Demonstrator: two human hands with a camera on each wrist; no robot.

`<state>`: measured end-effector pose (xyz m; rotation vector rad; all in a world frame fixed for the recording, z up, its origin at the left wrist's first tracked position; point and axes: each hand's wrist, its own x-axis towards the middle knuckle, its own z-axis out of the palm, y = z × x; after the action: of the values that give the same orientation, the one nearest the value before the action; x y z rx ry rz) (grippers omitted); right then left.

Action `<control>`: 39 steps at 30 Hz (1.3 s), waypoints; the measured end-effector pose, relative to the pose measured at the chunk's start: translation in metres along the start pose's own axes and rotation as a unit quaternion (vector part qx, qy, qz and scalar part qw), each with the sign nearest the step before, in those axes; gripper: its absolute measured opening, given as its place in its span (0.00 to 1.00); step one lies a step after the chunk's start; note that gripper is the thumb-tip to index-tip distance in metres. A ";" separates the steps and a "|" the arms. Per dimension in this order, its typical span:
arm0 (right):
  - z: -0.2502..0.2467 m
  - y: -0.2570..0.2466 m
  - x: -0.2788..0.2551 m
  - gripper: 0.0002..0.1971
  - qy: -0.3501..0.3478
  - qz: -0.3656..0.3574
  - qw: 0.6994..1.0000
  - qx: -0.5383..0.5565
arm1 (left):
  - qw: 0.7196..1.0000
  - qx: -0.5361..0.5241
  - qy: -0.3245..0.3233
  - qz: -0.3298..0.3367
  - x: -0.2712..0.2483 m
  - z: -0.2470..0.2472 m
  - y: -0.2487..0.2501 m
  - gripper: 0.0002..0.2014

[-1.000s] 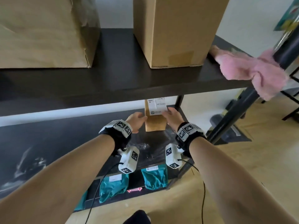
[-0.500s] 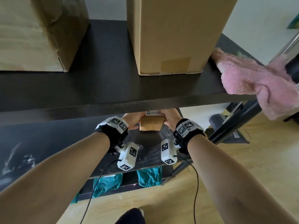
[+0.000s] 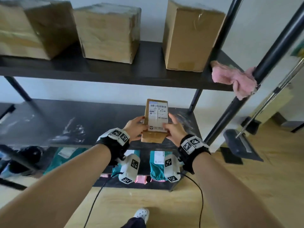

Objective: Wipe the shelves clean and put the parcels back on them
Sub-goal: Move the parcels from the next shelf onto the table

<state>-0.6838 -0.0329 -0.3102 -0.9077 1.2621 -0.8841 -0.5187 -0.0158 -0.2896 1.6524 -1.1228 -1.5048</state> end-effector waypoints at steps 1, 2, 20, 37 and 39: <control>0.010 0.004 -0.013 0.33 -0.009 -0.002 1.000 -0.003 | 1.000 -0.007 0.015 -0.002 -0.015 -0.007 -0.008 0.23; 0.021 0.007 -0.024 0.33 -0.019 -0.005 1.000 -0.009 | 1.000 -0.012 0.029 -0.003 -0.030 -0.014 -0.016 0.24; 0.341 0.109 -0.116 0.33 -0.230 0.016 0.966 -0.117 | 0.965 -0.128 0.218 -0.065 -0.222 -0.279 -0.174 0.21; 0.628 0.149 -0.118 0.37 -0.272 0.049 0.955 -0.112 | 0.950 -0.174 0.234 -0.111 -0.257 -0.552 -0.258 0.22; 0.655 0.149 -0.102 0.36 -0.276 0.054 0.954 -0.107 | 0.949 -0.173 0.237 -0.117 -0.245 -0.580 -0.262 0.21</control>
<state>-0.0359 0.1659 -0.3553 -1.1486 0.9126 -0.3652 0.1020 0.2650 -0.3244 1.8018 -0.3905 -1.2506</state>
